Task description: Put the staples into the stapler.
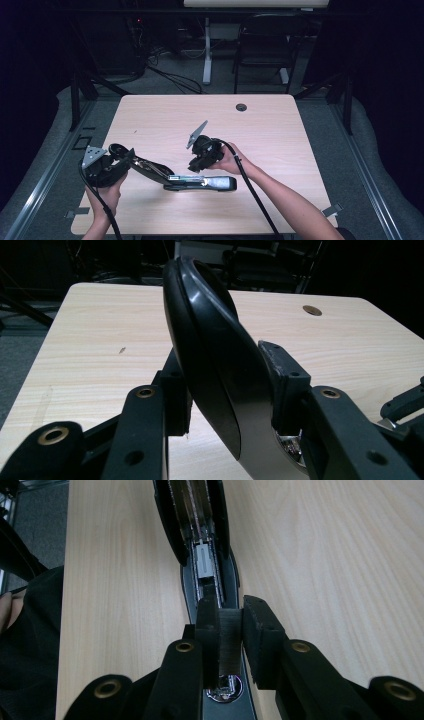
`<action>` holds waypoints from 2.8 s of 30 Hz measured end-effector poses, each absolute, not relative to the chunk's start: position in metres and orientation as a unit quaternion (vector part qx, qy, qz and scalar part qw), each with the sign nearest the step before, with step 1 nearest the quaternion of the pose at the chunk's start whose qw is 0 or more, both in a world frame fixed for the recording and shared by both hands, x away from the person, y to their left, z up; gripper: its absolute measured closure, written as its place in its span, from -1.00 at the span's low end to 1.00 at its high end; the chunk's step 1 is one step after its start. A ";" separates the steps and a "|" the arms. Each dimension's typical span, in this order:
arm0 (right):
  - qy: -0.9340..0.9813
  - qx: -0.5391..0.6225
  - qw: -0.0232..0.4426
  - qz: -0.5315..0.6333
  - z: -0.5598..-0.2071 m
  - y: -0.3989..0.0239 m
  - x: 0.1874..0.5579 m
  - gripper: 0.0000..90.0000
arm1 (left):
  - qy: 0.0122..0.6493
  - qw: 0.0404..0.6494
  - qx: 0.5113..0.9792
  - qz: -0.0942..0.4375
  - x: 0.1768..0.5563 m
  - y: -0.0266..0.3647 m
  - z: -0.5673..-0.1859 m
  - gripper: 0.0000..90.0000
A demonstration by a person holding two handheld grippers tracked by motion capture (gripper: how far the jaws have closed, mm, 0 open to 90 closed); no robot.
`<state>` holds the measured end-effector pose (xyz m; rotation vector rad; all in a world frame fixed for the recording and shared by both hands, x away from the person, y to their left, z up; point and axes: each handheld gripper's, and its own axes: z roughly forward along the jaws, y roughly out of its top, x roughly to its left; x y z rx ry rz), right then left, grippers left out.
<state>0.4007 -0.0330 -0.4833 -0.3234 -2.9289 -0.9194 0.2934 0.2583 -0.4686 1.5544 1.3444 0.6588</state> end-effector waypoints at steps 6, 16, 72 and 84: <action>-0.953 -0.094 0.030 -0.288 -0.487 -0.030 0.398 0.74 | 0.549 0.471 0.637 0.267 0.293 0.259 -0.468 0.33; -0.956 -0.082 0.032 -0.278 -0.493 -0.027 0.394 0.74 | 0.548 0.473 0.636 0.268 0.293 0.259 -0.469 0.33; -0.968 -0.057 0.015 -0.245 -0.506 -0.026 0.391 0.74 | 0.544 0.472 0.640 0.267 0.294 0.259 -0.468 0.33; -0.968 -0.054 0.017 -0.244 -0.507 -0.027 0.392 0.74 | 0.544 0.472 0.640 0.267 0.294 0.259 -0.468 0.33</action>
